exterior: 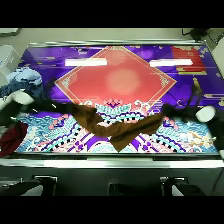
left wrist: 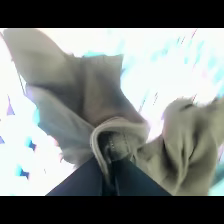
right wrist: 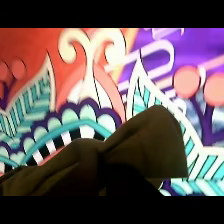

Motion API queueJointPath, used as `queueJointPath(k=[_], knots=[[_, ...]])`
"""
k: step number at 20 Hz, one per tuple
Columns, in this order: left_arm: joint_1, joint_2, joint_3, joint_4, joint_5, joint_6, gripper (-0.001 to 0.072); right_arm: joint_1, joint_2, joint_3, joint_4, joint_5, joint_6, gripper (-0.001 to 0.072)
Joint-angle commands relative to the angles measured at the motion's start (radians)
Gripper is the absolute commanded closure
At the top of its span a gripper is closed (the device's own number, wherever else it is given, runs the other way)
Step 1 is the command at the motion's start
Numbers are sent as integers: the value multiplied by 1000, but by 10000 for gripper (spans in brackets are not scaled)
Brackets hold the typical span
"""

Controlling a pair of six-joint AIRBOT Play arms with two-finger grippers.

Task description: Fold the clothes and pants, and hang the long-sleeved shirts on hangers.

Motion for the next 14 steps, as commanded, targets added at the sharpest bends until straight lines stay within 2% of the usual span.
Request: queueJointPath(k=[1, 3, 5, 9, 14], knots=[[187, 154, 270, 7, -16, -65, 679, 0, 39, 369, -207, 26, -1, 670], [296, 250, 360, 7, -4, -109, 679, 0, 77, 558, -274, 52, 15, 670], [358, 354, 369, 7, 11, -150, 679, 0, 132, 662, -264, 66, 48, 670], [321, 506, 368, 3, 35, -153, 679, 0, 235, 671, -172, 96, 60, 670], [316, 523, 364, 4, 48, -169, 679, 0, 231, 670, -173, 244, 59, 670]])
